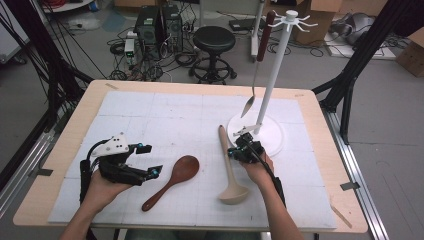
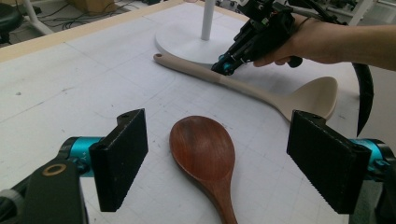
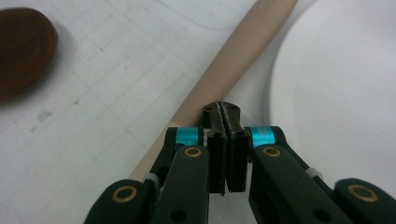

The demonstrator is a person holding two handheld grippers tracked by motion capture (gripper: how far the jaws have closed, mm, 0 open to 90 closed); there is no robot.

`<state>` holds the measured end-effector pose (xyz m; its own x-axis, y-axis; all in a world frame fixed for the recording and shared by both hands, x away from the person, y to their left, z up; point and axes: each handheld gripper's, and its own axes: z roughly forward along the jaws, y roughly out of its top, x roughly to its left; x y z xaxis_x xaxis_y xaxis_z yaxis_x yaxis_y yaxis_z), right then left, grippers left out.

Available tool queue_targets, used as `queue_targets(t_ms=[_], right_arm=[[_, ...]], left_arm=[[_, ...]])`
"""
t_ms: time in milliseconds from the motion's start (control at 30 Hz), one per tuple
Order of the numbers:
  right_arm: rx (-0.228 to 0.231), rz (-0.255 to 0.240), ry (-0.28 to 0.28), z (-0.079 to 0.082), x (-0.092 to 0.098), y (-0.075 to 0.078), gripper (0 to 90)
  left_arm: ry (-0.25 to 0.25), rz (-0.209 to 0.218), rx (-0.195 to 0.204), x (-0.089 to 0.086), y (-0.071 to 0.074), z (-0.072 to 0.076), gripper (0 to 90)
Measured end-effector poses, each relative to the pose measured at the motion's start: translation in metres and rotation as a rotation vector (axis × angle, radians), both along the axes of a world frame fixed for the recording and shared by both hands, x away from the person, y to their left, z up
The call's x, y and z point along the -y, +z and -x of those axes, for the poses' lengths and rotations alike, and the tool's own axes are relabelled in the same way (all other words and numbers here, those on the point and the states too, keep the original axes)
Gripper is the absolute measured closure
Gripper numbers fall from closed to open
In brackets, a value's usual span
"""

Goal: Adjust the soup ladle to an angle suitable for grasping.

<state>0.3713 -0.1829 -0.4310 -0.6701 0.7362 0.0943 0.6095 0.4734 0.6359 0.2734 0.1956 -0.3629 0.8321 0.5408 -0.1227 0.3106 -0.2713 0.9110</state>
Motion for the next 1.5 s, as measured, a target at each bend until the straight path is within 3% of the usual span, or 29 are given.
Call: queue_targets(t_ms=[300, 467, 900, 1267, 1500], right_arm=[[0.002, 0.045, -0.009, -0.002, -0.003, 0.001, 90.0], [0.007, 0.015, -0.033, -0.001, 0.001, 0.006, 89.7], [-0.018, -0.056, -0.070, 0.010, 0.003, 0.013, 66.6], [-0.054, 0.006, -0.047, 0.015, -0.010, 0.001, 56.5], [-0.021, 0.051, -0.041, 0.018, -0.016, 0.001, 58.2]], left_arm=[[0.000, 0.001, 0.000, 0.000, 0.000, 0.000, 21.0], [0.000, -0.001, 0.002, -0.001, 0.000, -0.001, 21.0], [0.001, -0.003, 0.003, 0.000, 0.000, 0.000, 21.0], [-0.001, -0.001, 0.002, 0.000, 0.000, 0.000, 21.0], [-0.002, -0.002, 0.003, 0.000, 0.000, 0.000, 21.0]])
